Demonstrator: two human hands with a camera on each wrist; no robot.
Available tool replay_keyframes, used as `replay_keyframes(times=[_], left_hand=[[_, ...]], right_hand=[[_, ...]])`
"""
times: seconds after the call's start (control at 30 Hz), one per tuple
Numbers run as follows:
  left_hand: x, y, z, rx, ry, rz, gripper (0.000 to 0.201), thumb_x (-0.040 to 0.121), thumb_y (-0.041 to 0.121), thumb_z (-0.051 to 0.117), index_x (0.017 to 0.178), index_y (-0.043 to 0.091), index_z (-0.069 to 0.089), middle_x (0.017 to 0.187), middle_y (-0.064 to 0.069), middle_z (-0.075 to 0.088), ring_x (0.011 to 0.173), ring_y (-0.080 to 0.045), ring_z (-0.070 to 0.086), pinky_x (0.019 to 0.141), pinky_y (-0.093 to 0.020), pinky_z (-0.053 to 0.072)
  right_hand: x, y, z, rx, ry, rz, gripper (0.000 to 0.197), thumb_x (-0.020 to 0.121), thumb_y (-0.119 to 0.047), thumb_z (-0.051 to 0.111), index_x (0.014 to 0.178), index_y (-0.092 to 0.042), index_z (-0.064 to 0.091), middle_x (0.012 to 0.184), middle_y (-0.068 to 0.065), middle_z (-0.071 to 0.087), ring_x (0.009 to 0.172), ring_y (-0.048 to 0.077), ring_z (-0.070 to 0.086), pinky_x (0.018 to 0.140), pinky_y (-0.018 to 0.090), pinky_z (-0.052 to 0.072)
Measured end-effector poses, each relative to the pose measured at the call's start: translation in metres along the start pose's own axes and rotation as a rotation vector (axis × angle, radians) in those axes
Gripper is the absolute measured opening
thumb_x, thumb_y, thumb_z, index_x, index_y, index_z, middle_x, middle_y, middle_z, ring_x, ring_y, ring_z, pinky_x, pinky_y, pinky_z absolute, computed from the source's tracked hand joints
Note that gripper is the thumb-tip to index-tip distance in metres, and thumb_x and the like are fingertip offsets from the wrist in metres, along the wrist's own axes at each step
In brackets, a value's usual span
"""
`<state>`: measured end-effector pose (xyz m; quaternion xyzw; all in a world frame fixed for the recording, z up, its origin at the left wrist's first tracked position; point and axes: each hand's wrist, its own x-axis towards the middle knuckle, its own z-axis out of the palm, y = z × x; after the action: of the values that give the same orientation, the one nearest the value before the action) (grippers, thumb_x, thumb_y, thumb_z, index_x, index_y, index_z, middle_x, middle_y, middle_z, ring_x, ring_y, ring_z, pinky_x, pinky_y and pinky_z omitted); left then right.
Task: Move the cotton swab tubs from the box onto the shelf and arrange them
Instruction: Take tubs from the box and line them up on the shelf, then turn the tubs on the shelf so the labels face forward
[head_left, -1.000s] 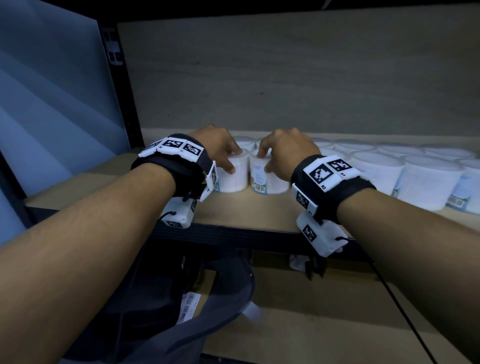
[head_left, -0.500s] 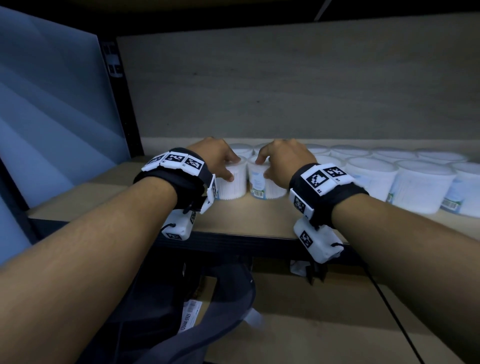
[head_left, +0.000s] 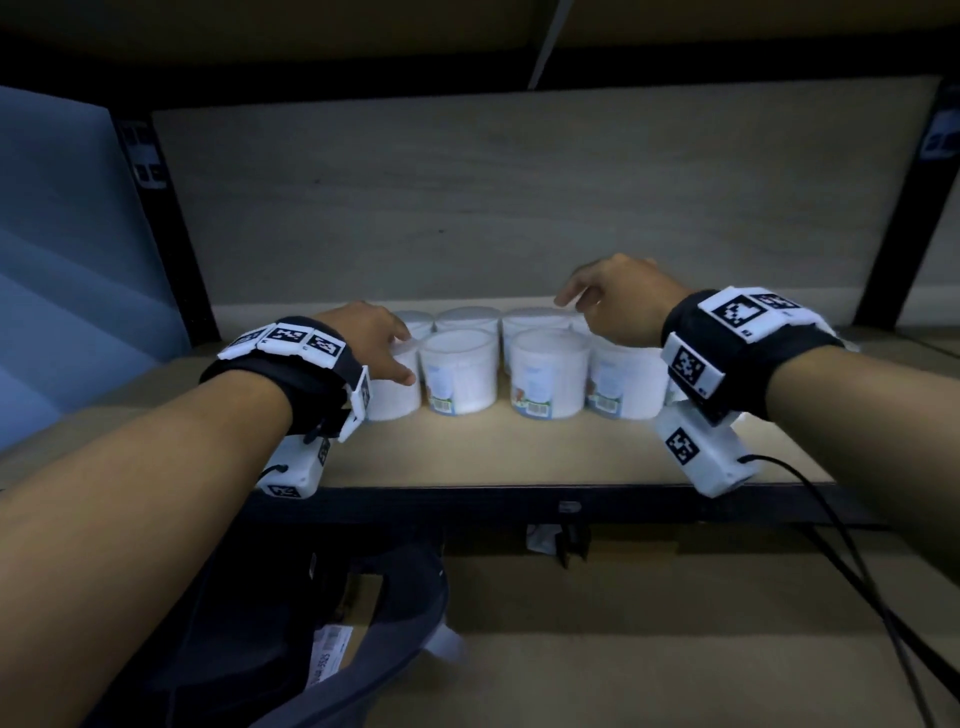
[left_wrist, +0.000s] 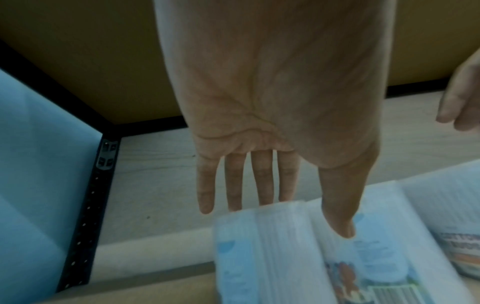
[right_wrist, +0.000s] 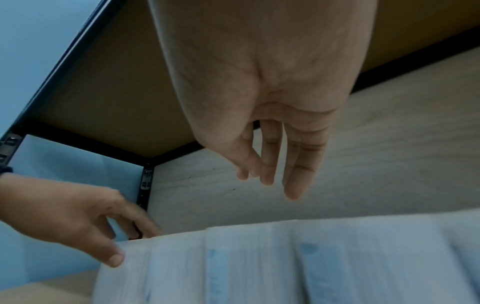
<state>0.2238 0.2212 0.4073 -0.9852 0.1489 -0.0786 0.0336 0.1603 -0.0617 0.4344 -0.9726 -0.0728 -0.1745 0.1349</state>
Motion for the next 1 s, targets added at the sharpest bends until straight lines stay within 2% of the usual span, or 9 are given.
replay_keyframes(times=[0.13, 0.27, 0.37, 0.47, 0.6, 0.7, 0.83, 0.93, 1.0], left_hand=[[0.006, 0.025, -0.010, -0.008, 0.018, 0.063, 0.064, 0.084, 0.050, 0.065, 0.142, 0.029, 0.050, 0.139, 0.009, 0.057, 0.124, -0.016, 0.054, 0.103, -0.030, 0.044], [0.011, 0.068, -0.023, -0.039, 0.001, 0.162, 0.065, 0.086, 0.055, 0.062, 0.144, 0.027, 0.047, 0.140, 0.008, 0.056, 0.125, -0.017, 0.054, 0.106, -0.028, 0.041], [0.016, 0.103, -0.026, -0.097, 0.007, 0.223, 0.070, 0.084, 0.061, 0.062, 0.144, 0.026, 0.049, 0.140, 0.007, 0.056, 0.126, -0.016, 0.054, 0.107, -0.028, 0.040], [0.022, 0.139, -0.028, -0.147, 0.005, 0.275, 0.073, 0.083, 0.063, 0.063, 0.144, 0.026, 0.049, 0.138, 0.007, 0.057, 0.124, -0.016, 0.055, 0.104, -0.026, 0.039], [0.031, 0.184, -0.026, -0.163, 0.011, 0.344, 0.076, 0.078, 0.069, 0.063, 0.141, 0.030, 0.050, 0.134, 0.011, 0.059, 0.120, -0.015, 0.057, 0.104, -0.032, 0.044], [0.035, 0.214, -0.024, -0.178, 0.019, 0.404, 0.074, 0.079, 0.066, 0.065, 0.141, 0.029, 0.051, 0.135, 0.010, 0.059, 0.116, -0.015, 0.059, 0.101, -0.029, 0.045], [0.041, 0.247, -0.021, -0.193, 0.042, 0.474, 0.074, 0.078, 0.063, 0.067, 0.140, 0.026, 0.053, 0.137, 0.007, 0.058, 0.123, -0.013, 0.055, 0.104, -0.028, 0.043], [0.050, 0.266, -0.016, -0.176, 0.054, 0.510, 0.074, 0.077, 0.065, 0.067, 0.138, 0.025, 0.055, 0.139, 0.006, 0.056, 0.125, -0.015, 0.054, 0.102, -0.028, 0.042], [0.053, 0.278, -0.013, -0.162, 0.053, 0.528, 0.072, 0.078, 0.063, 0.067, 0.138, 0.025, 0.055, 0.139, 0.005, 0.055, 0.124, -0.016, 0.054, 0.100, -0.028, 0.042]], right_hand=[[-0.012, 0.027, -0.017, -0.065, 0.022, 0.024, 0.043, 0.084, -0.005, 0.047, 0.111, -0.028, 0.070, 0.114, -0.001, 0.066, 0.113, 0.023, 0.057, 0.096, 0.027, 0.045], [-0.026, 0.056, -0.031, -0.095, 0.003, 0.071, 0.045, 0.083, -0.003, 0.047, 0.114, -0.027, 0.069, 0.116, 0.001, 0.065, 0.113, 0.024, 0.055, 0.096, 0.030, 0.045], [-0.033, 0.080, -0.038, -0.109, -0.008, 0.126, 0.043, 0.083, -0.005, 0.048, 0.111, -0.031, 0.068, 0.116, 0.000, 0.064, 0.112, 0.022, 0.056, 0.098, 0.033, 0.047], [-0.041, 0.103, -0.044, -0.121, -0.028, 0.179, 0.043, 0.083, -0.006, 0.049, 0.110, -0.034, 0.066, 0.113, -0.001, 0.064, 0.110, 0.021, 0.057, 0.096, 0.035, 0.049], [-0.054, 0.133, -0.054, -0.148, -0.045, 0.228, 0.041, 0.085, -0.008, 0.053, 0.115, -0.032, 0.065, 0.118, 0.000, 0.063, 0.109, 0.021, 0.058, 0.092, 0.033, 0.050], [-0.061, 0.151, -0.057, -0.160, -0.051, 0.261, 0.041, 0.086, -0.009, 0.055, 0.117, -0.033, 0.065, 0.123, 0.001, 0.062, 0.110, 0.022, 0.058, 0.091, 0.033, 0.050], [-0.069, 0.169, -0.054, -0.176, -0.053, 0.288, 0.040, 0.084, -0.012, 0.059, 0.117, -0.035, 0.064, 0.121, 0.000, 0.062, 0.105, 0.021, 0.061, 0.087, 0.032, 0.053], [-0.072, 0.176, -0.050, -0.192, -0.060, 0.305, 0.038, 0.082, -0.019, 0.064, 0.115, -0.038, 0.062, 0.116, -0.001, 0.064, 0.102, 0.019, 0.062, 0.085, 0.031, 0.054], [-0.073, 0.181, -0.047, -0.204, -0.066, 0.306, 0.040, 0.081, -0.025, 0.068, 0.118, -0.038, 0.061, 0.119, -0.001, 0.062, 0.105, 0.020, 0.059, 0.085, 0.030, 0.051]])
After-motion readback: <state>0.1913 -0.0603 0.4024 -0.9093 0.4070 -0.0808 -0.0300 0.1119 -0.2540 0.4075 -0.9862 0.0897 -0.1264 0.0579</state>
